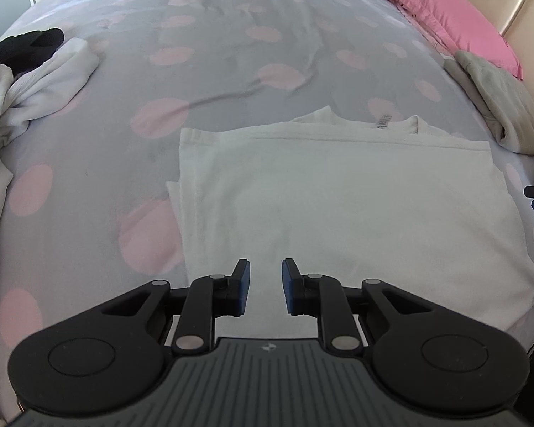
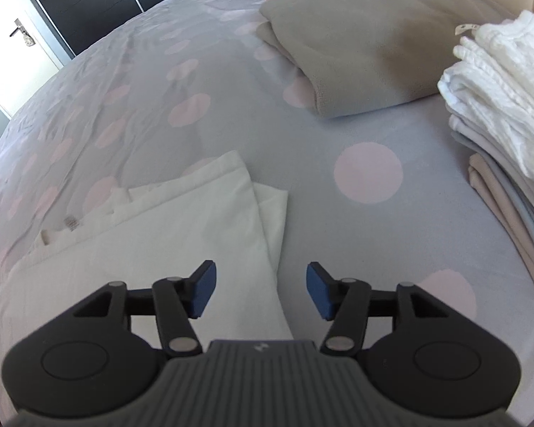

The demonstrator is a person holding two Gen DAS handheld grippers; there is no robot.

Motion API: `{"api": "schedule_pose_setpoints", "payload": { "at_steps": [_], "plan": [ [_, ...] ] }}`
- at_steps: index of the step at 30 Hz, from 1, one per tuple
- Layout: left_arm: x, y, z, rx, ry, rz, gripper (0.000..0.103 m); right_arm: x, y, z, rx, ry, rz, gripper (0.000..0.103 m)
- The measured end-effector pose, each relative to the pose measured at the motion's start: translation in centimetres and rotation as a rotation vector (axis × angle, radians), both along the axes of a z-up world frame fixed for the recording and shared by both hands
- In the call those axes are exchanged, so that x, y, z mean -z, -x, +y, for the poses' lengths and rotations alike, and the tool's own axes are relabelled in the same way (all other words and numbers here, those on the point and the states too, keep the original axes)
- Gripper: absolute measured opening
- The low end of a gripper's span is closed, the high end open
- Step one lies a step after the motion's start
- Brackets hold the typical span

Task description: Fold clothes

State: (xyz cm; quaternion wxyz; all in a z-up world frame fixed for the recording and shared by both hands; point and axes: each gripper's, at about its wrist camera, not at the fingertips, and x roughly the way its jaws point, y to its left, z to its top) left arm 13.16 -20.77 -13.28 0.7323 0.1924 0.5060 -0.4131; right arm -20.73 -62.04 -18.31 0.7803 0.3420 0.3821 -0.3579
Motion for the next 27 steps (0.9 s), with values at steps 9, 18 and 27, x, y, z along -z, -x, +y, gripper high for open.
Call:
{"api": "schedule_pose_setpoints", "payload": {
  "at_steps": [9,18,27],
  "plan": [
    [-1.1,-4.6,0.1,0.098,-0.033,0.008,0.022,3.2,-3.3,-2.9,-0.064,-0.02,0.022,0.067],
    [0.5,-6.0,-0.9,0.083,-0.056,0.038,0.023,5.6,-6.8,-2.5,-0.145,0.012,0.102,0.057],
    [0.2,-5.8,-0.6,0.077,-0.047,0.038,0.023,3.9,-7.7,-1.9,-0.155,-0.009,0.096,0.014]
  ]
}}
